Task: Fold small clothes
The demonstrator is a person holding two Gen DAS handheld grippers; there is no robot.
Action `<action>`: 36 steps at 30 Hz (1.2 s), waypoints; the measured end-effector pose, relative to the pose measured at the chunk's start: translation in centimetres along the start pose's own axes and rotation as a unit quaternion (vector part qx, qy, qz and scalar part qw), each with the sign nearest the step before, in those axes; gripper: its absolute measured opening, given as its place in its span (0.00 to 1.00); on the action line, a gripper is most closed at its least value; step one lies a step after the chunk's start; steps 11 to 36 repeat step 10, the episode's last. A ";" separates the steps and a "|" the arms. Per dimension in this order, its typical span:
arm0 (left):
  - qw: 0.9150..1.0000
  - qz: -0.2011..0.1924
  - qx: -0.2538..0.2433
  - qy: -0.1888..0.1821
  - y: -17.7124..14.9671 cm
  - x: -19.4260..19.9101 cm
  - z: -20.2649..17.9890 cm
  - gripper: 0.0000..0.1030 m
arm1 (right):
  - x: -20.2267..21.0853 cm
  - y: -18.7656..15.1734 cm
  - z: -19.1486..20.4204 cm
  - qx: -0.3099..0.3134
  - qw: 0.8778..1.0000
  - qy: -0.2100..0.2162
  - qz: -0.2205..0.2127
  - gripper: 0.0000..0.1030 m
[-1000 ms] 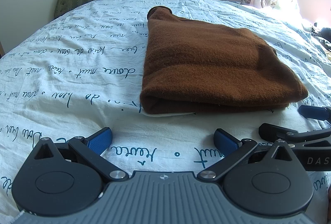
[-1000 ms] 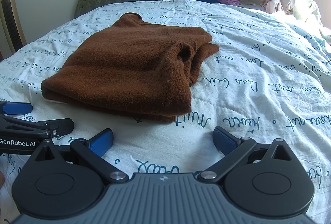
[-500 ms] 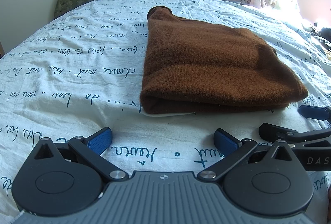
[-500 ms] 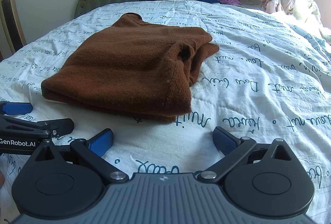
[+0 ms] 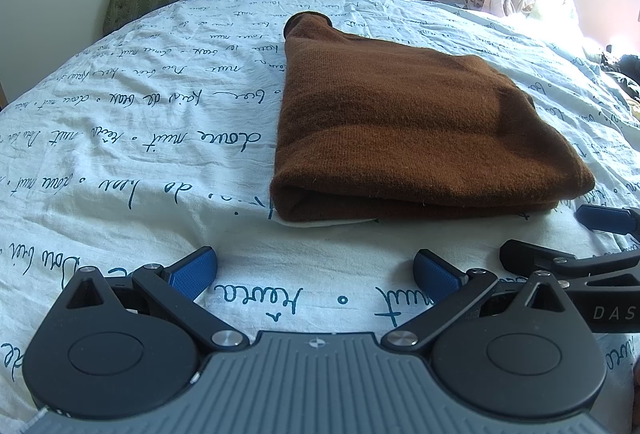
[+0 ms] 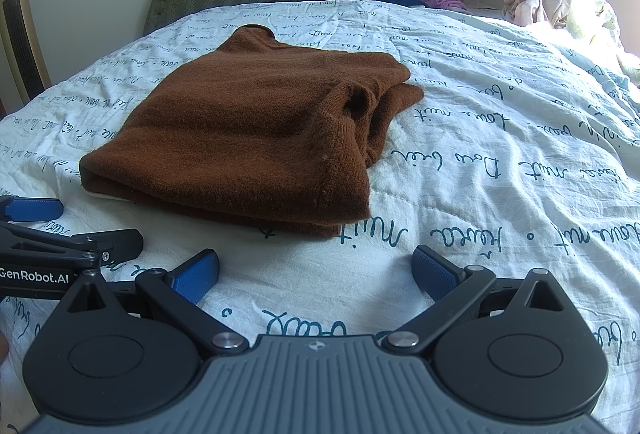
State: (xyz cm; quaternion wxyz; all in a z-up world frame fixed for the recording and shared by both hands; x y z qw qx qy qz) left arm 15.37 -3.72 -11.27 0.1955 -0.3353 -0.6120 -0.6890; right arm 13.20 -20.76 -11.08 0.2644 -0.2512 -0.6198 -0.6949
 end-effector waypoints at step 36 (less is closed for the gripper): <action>1.000 -0.005 0.006 -0.005 -0.1 0.1 0.3 1.00 | 0.1 0.0 -0.1 0.000 1.000 -0.001 0.000 1.00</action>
Point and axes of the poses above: each gripper's, at about its wrist camera, not at the fingertips, and x roughly against the way its jaws point, z to its left, y to its top, the point moved 4 cm from there along -x, roughly the way its jaws point
